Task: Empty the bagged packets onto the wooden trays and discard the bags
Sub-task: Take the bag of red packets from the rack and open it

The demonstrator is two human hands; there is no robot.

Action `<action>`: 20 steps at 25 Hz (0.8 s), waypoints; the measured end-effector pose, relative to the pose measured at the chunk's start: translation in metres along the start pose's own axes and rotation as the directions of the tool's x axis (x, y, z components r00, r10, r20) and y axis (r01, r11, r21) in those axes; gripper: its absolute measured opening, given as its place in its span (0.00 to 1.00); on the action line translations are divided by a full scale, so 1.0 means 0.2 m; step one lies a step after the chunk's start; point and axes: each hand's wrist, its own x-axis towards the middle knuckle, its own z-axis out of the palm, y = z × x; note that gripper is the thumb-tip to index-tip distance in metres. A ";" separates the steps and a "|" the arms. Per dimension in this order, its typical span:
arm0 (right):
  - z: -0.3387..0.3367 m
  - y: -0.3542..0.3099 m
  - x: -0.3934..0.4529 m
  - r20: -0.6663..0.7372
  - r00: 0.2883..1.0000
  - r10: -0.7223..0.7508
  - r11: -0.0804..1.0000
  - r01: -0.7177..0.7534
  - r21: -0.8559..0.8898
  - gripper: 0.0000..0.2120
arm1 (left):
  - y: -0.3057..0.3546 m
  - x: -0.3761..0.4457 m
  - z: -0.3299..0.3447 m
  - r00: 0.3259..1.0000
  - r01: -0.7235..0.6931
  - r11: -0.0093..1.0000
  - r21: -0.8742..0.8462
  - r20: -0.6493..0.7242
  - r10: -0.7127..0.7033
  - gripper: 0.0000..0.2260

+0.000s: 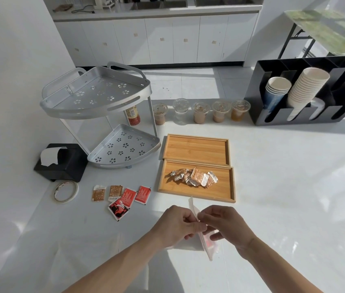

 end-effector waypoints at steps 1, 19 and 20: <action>0.00 0.01 0.00 0.002 1.000 0.005 1.000 -0.005 0.022 0.08 | 0.00 0.00 0.00 1.000 0.000 1.000 -0.017 0.002 0.000 0.10; 0.03 0.03 -0.02 0.020 1.000 -0.002 1.000 0.002 0.011 0.07 | -0.05 -0.03 -0.01 0.999 0.048 0.986 -0.156 0.011 -0.047 0.07; 0.03 0.02 -0.03 0.024 1.000 -0.002 1.000 0.002 0.000 0.05 | -0.06 -0.03 -0.01 0.999 0.039 0.990 -0.138 0.012 -0.038 0.07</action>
